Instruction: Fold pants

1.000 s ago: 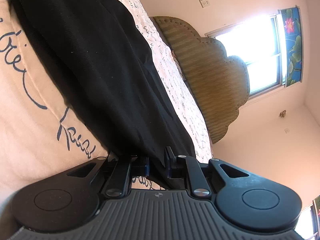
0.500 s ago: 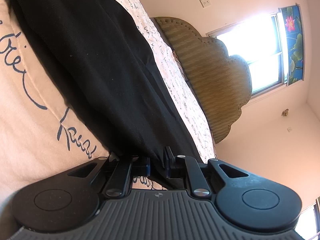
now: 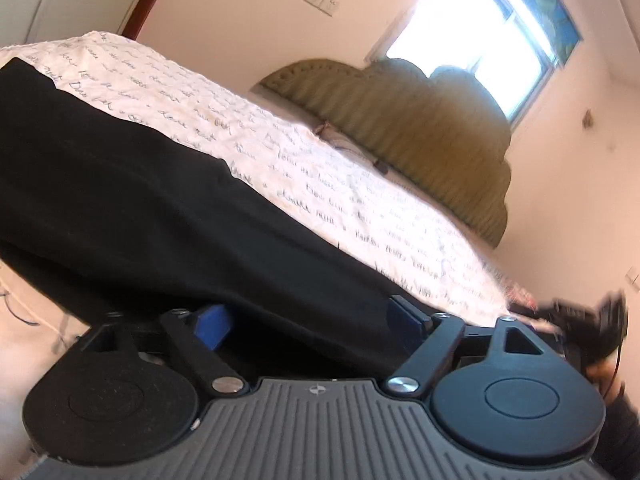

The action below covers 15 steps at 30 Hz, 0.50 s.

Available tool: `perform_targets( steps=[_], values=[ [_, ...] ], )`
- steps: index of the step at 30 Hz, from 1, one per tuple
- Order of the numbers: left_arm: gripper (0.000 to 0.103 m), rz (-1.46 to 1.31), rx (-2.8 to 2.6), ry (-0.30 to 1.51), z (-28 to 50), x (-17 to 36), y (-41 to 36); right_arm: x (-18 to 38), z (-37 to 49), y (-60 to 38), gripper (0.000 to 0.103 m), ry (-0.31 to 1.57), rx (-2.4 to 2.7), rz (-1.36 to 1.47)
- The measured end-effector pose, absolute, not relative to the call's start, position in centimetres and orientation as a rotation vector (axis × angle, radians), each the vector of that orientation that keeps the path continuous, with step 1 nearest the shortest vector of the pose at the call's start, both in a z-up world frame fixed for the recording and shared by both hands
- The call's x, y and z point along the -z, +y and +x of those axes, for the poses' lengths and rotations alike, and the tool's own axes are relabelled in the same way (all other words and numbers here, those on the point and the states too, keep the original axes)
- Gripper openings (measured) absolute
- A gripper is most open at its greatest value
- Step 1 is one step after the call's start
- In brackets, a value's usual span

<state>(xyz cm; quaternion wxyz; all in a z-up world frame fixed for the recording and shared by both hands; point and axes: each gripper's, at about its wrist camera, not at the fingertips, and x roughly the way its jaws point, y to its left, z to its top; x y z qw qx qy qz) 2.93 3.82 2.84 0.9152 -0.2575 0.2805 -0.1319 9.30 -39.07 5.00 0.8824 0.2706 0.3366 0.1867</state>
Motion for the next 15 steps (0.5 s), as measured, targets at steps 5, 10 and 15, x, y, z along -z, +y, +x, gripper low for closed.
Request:
perform_targets(
  steps=[5,10,15],
  values=[
    [0.085,-0.578,0.236,0.593,1.2,-1.2,3.7,-3.9,16.2,-30.3,0.057,0.864,-0.539,0.340],
    [0.090,-0.581,0.230,0.533,-0.2,0.6,4.3,-3.7,19.5,-25.1,0.058,0.966,-0.628,0.063],
    [0.101,-0.612,0.271,0.523,0.4,0.9,4.4,-2.3,18.9,-20.5,0.034,0.998,-0.748,-0.234]
  ],
)
